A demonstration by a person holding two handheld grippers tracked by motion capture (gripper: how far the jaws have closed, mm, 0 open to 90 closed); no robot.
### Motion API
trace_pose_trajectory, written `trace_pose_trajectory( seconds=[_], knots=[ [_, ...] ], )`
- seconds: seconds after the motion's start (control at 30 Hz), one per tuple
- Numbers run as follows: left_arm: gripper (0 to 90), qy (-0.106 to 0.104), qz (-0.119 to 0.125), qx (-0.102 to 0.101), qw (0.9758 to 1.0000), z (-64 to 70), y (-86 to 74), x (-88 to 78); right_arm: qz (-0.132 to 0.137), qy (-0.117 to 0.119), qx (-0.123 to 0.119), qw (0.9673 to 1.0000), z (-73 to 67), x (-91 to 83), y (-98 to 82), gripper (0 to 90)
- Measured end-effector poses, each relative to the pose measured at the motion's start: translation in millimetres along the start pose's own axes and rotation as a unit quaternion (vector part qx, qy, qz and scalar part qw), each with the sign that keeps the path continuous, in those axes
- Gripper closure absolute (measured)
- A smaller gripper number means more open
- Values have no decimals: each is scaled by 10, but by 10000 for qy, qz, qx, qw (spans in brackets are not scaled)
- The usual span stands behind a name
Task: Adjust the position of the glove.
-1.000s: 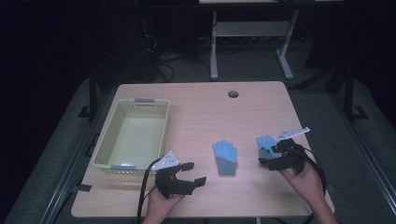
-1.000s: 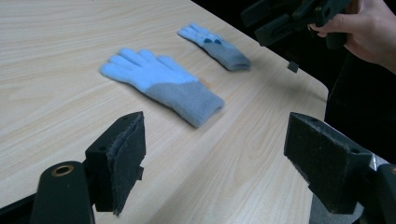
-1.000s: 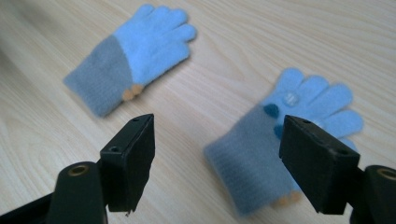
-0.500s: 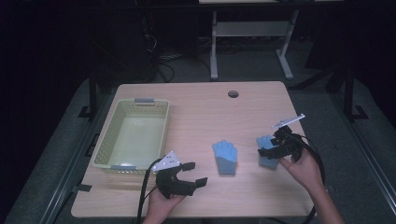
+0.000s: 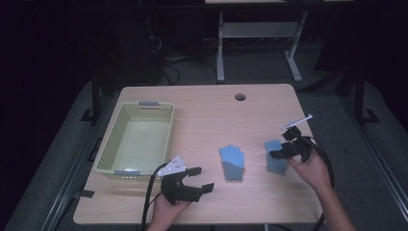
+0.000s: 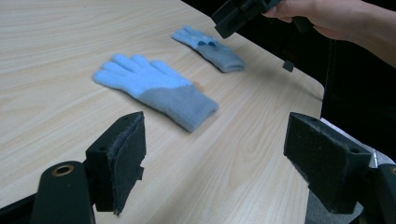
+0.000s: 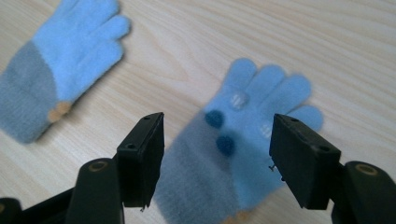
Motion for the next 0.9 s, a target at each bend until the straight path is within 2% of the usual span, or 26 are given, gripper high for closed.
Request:
trace_pose_trajectory(
  seconds=[0.23,0.3,0.4,0.47,0.53,0.7,0.8,0.9],
  knots=[
    [209,3,63,28,10000,12,27,-8,-190,-83,74,9998,22,56,-33,416],
    [209,0,24,40,10000,2,16,-11,-215,-115,-2,9997,27,74,-52,452],
    [209,-2,-15,33,10000,-1,-1,-10,-292,-162,95,9994,57,113,-93,485],
    [210,-3,51,12,10000,16,10,-3,-332,-196,137,9992,69,147,-138,515],
    [210,-12,59,33,10000,15,18,-2,-433,-251,92,9987,62,164,-170,532],
    [210,-9,-12,7,10000,-6,-10,5,-499,-349,-92,9981,47,194,-211,588],
    [210,-36,22,-20,10000,9,-9,4,-539,-409,-220,9975,27,207,-210,606],
    [208,-48,56,-8,10000,16,2,1,-558,-436,-246,9972,20,212,-208,614]
  ],
)
Point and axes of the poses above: each handheld gripper's, and its own axes: x roughly forward along the jaws, y roughly out of its top, z roughly to its right, the point moved 3 cm from there along x, roughly forward along the jaws, and after that the axes turned 15 degrees about z, right-handed, at the moved point
